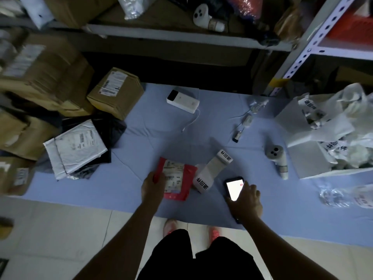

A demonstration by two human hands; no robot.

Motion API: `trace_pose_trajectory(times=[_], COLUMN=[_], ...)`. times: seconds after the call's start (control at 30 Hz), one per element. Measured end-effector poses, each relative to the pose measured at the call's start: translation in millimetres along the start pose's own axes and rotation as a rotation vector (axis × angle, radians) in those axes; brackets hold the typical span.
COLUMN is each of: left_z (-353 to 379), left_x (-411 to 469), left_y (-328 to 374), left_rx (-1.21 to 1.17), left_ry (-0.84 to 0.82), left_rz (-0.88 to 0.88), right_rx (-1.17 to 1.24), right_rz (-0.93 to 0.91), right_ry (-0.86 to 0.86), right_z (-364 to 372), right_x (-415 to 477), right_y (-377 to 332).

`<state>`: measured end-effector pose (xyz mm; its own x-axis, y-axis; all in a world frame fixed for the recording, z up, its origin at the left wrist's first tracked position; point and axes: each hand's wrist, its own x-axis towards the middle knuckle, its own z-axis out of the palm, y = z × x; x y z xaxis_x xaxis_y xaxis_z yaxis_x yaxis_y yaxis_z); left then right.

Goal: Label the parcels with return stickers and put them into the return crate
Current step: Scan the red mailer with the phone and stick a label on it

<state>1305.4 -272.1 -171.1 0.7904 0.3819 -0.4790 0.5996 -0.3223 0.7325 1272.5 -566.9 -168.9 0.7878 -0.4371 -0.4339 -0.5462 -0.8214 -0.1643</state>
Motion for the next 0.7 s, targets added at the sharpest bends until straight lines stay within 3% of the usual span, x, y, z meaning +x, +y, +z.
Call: trace_pose_trajectory(times=[0.27, 0.57, 0.7], left_z=[-2.2, -19.0, -28.8], left_x=[-9.0, -12.7, -2.3], left_y=[2.2, 26.5, 44.5], left_rx=[-0.242, -0.385, -0.352], left_ry=[0.124, 0.062, 0.001], left_rz=[-0.169, -0.115, -0.01], right_rx=[0.148, 0.556, 0.51], right_rz=[-0.068, -0.137, -0.388], right_ry=[0.02, -0.054, -0.051], right_z=[-3.6, -39.7, -61.8], right_x=[5.8, 22.7, 5.8], right_y=[8.5, -54.1, -87.6])
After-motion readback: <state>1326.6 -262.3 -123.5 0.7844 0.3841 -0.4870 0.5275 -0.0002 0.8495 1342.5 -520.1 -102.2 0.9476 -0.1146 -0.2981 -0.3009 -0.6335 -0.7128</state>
